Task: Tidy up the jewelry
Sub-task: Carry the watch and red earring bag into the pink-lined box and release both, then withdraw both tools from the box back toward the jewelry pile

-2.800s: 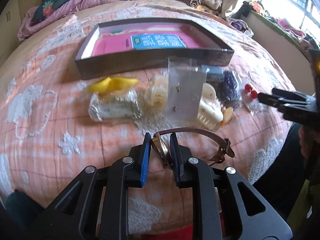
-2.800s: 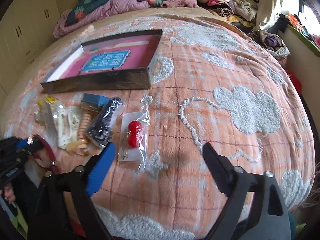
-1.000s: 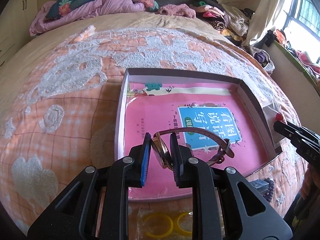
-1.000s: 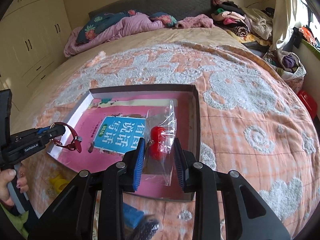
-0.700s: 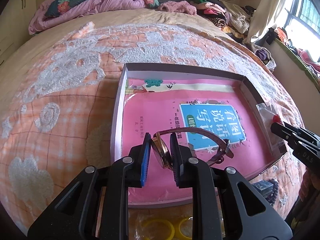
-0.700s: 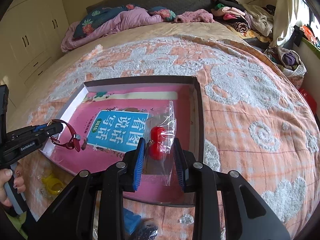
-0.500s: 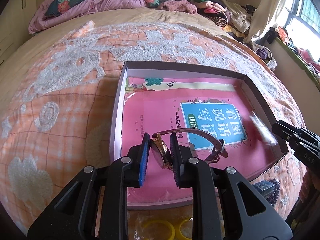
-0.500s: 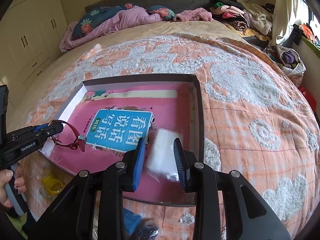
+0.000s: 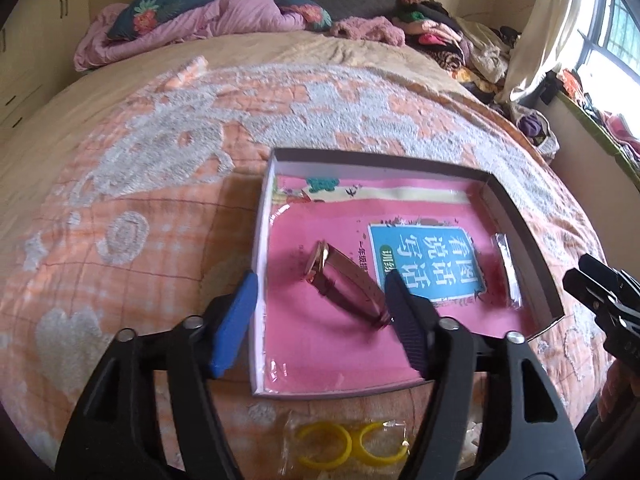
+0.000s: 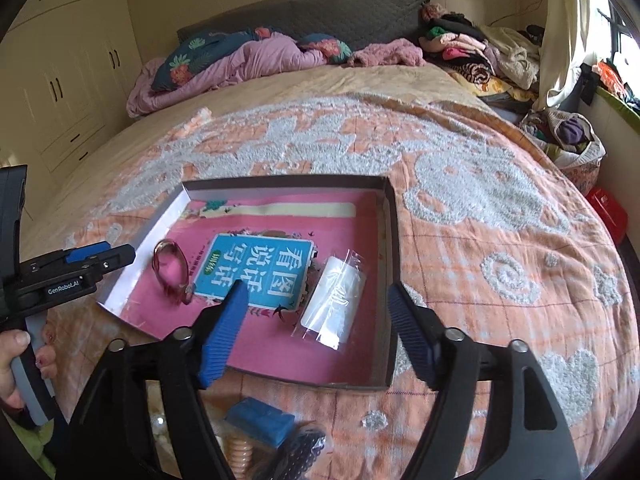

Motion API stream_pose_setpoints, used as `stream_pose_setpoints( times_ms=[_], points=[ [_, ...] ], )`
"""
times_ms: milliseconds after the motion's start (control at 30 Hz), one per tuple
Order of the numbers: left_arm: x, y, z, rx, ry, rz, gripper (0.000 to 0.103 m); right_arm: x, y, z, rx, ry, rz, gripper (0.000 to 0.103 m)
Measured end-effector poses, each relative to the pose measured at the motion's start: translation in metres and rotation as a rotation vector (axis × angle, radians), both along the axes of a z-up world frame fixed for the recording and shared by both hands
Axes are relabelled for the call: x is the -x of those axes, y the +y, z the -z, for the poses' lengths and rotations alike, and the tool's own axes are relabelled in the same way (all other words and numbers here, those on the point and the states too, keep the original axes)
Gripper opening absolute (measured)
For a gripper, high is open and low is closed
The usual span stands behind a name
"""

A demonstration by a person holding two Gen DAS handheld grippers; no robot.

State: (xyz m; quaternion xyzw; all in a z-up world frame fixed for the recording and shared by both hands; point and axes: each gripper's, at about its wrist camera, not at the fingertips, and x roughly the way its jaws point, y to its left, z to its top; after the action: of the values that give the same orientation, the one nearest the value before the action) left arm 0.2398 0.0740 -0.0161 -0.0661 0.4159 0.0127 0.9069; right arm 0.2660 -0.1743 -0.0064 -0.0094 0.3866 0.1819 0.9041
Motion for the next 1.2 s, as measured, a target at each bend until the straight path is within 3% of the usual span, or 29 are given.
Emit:
stream_pose_setpoints(
  times_ms=[67, 200, 267, 667, 1200],
  points=[
    [0.005, 0.001, -0.007, 0.0, -0.013, -0.008, 0.074, 0.006, -0.002, -0.006, -0.01, -0.012, 0.0, 0.079],
    [0.018, 0.001, -0.021, 0.005, -0.041, -0.014, 0.084, 0.016, -0.003, -0.018, -0.017, -0.035, -0.005, 0.08],
    [0.024, 0.0, -0.028, -0.005, -0.057, -0.018, 0.09, 0.022, -0.003, -0.024, -0.021, -0.054, -0.005, 0.085],
    [0.056, -0.017, -0.052, -0.037, -0.118, 0.001, 0.093, 0.051, -0.012, -0.048, -0.05, -0.1, -0.017, 0.086],
    [0.095, -0.035, -0.051, -0.054, -0.13, 0.033, 0.093, 0.088, -0.029, -0.063, -0.07, -0.138, -0.027, 0.086]
  ],
)
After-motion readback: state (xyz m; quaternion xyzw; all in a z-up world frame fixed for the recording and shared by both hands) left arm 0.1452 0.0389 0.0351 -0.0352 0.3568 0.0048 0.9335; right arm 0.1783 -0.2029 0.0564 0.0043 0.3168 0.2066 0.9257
